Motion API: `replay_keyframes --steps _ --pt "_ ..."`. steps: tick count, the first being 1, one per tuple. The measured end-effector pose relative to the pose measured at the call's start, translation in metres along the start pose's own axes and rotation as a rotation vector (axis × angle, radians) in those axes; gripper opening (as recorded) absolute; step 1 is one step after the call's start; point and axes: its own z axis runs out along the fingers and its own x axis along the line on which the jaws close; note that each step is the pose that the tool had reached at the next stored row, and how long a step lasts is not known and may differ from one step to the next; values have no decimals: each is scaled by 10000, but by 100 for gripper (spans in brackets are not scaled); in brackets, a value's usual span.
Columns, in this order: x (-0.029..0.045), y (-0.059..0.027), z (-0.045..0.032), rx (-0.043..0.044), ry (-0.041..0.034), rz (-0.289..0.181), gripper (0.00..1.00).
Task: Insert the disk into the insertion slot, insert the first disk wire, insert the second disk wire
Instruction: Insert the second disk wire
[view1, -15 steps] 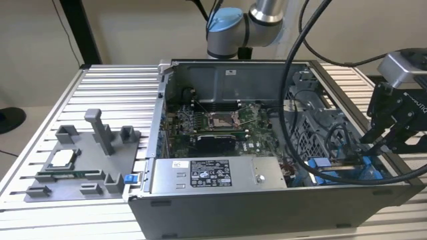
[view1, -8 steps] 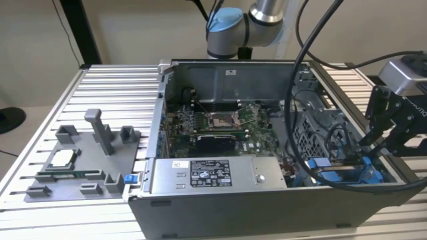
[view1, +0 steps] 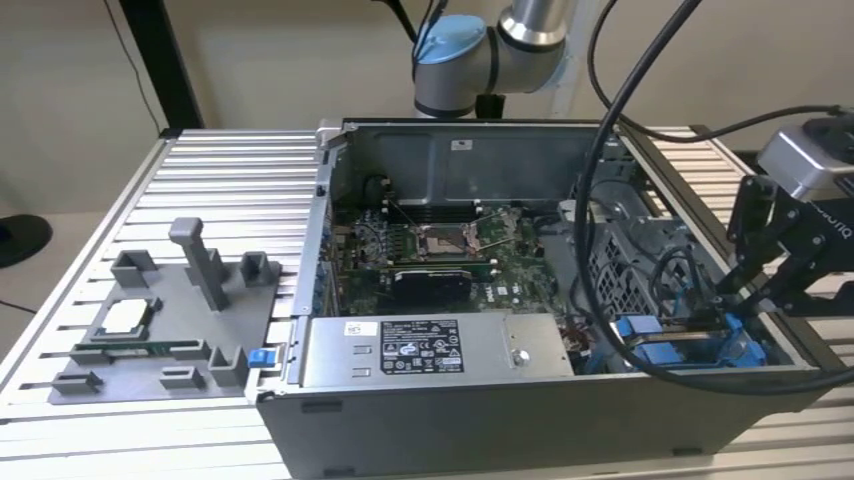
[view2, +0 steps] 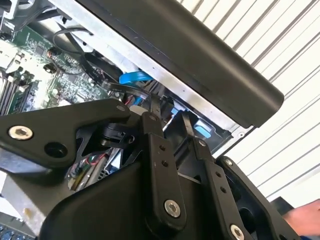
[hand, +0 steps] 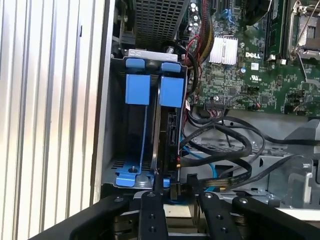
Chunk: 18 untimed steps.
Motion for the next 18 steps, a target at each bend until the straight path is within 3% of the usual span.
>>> replay_keyframes --steps 8,9,18 --pt "5 -2 41 25 -202 -44 100" --pt "4 -2 41 26 -217 -45 0" --pt "5 -2 36 29 -263 -48 0"
